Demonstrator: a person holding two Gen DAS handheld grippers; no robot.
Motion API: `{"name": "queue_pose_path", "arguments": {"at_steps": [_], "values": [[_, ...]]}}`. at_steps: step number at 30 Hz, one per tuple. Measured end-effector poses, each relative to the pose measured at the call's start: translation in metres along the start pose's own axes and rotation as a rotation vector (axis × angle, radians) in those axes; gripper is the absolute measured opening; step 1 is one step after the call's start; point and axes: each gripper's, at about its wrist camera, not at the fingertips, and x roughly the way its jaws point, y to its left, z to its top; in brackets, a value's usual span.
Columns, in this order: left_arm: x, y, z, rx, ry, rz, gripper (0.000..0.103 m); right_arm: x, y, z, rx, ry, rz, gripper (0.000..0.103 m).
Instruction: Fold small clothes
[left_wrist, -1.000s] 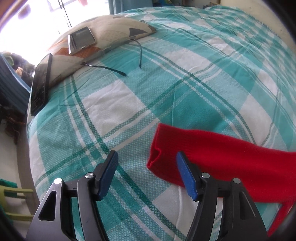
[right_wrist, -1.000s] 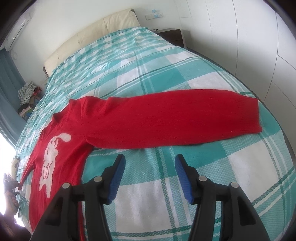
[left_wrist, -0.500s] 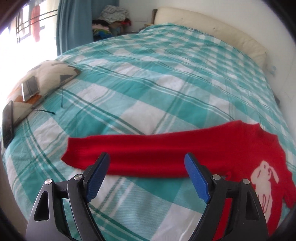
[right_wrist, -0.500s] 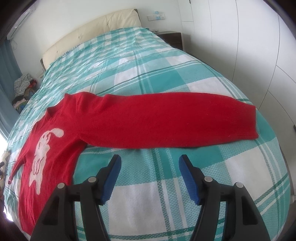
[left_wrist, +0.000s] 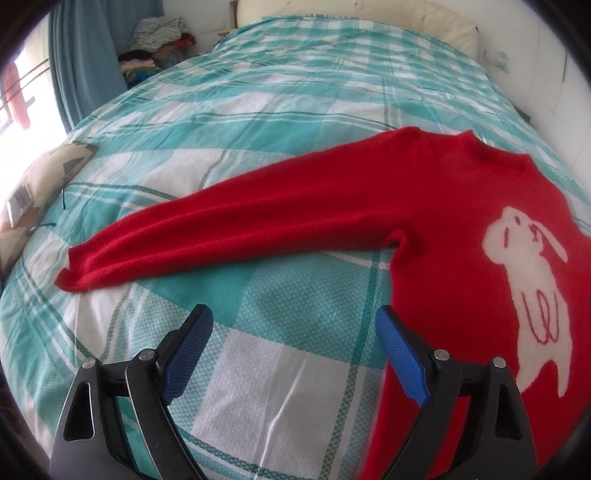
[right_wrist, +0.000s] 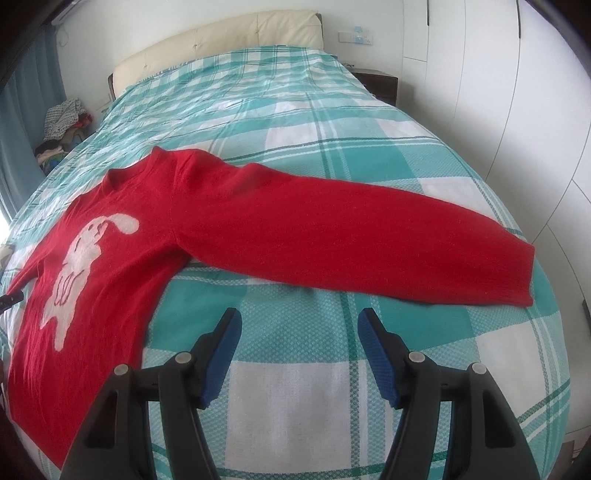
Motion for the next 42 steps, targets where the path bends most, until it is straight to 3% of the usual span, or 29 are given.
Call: {"name": "queue_pose_path", "arguments": {"at_steps": [4,7,11,13,18,25,42], "values": [[0.019,0.006,-0.002,-0.012,0.004,0.023,0.094,0.001,0.005,-0.003,-0.040,-0.022,-0.012,0.066],[0.035,0.007,-0.007,-0.014,0.031,-0.006,0.103,0.004,0.008,-0.006,-0.068,-0.045,-0.014,0.067],[0.040,0.008,-0.012,-0.019,0.027,-0.026,0.103,0.015,0.019,-0.014,-0.151,-0.070,-0.061,0.070],[0.040,0.007,-0.012,-0.018,0.028,-0.023,0.103,0.026,0.023,-0.024,-0.168,-0.075,-0.075,0.077],[0.040,0.006,-0.013,-0.010,0.019,-0.012,0.103,0.038,0.026,-0.038,-0.168,-0.101,-0.101,0.083],[0.040,0.006,-0.013,-0.016,0.016,-0.016,0.103,0.045,0.012,-0.036,-0.097,-0.065,-0.041,0.094],[0.041,0.007,-0.013,-0.020,0.016,-0.021,0.103,0.047,0.016,-0.036,-0.117,-0.062,-0.074,0.098]]}}
